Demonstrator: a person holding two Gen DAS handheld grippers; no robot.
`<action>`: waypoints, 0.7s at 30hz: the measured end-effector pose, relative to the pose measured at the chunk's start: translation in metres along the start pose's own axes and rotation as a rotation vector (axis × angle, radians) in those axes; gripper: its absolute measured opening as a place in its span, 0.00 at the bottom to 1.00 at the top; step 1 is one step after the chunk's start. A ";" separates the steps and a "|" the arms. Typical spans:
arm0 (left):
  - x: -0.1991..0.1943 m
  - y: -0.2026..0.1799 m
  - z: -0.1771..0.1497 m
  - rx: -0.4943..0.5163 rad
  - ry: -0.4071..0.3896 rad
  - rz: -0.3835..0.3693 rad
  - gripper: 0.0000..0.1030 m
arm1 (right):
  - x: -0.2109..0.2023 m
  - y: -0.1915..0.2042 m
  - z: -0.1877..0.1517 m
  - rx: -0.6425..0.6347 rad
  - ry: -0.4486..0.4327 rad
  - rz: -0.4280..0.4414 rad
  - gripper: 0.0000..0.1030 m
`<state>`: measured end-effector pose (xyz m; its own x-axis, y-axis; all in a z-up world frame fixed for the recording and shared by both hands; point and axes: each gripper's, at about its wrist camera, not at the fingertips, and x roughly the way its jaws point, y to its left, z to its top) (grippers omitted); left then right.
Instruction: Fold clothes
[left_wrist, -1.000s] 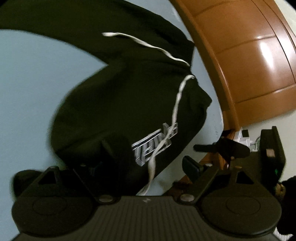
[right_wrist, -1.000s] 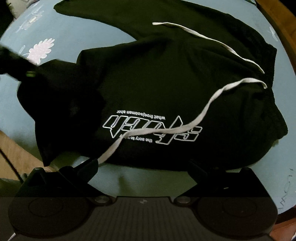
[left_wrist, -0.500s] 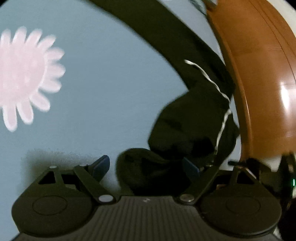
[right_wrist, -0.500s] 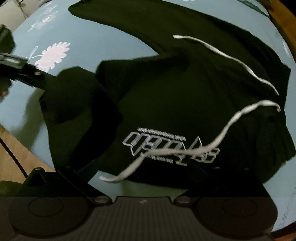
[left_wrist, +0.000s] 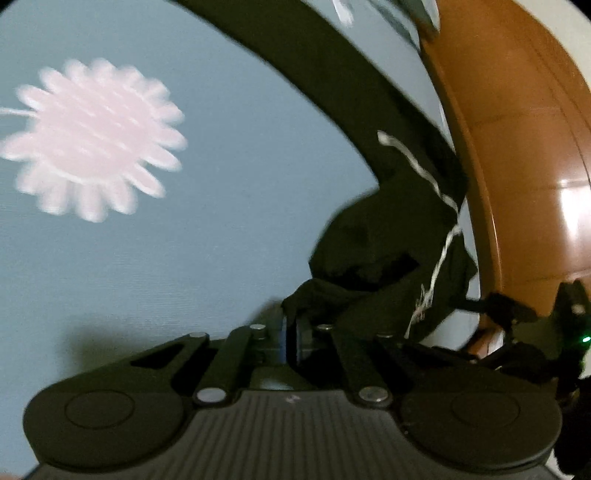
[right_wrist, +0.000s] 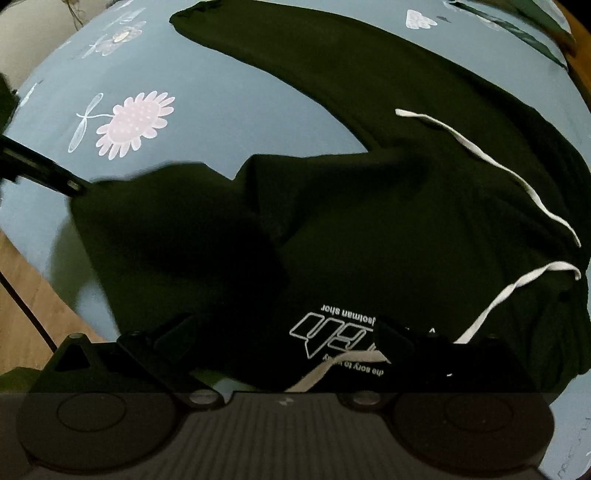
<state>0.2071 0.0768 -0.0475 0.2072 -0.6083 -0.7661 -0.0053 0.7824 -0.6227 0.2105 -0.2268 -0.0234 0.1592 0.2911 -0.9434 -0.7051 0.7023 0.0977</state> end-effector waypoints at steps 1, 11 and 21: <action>-0.014 0.001 -0.001 -0.007 -0.025 0.016 0.02 | 0.000 0.001 0.002 0.000 -0.002 0.001 1.00; -0.120 0.036 -0.016 -0.062 -0.146 0.187 0.01 | 0.000 0.024 0.029 -0.037 -0.033 0.027 1.00; -0.120 0.073 -0.053 -0.148 -0.055 0.181 0.02 | 0.007 0.073 0.069 -0.123 -0.088 0.117 1.00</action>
<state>0.1302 0.2000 -0.0089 0.2426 -0.4488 -0.8600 -0.1898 0.8474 -0.4958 0.2080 -0.1281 -0.0011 0.1271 0.4257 -0.8959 -0.8006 0.5773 0.1607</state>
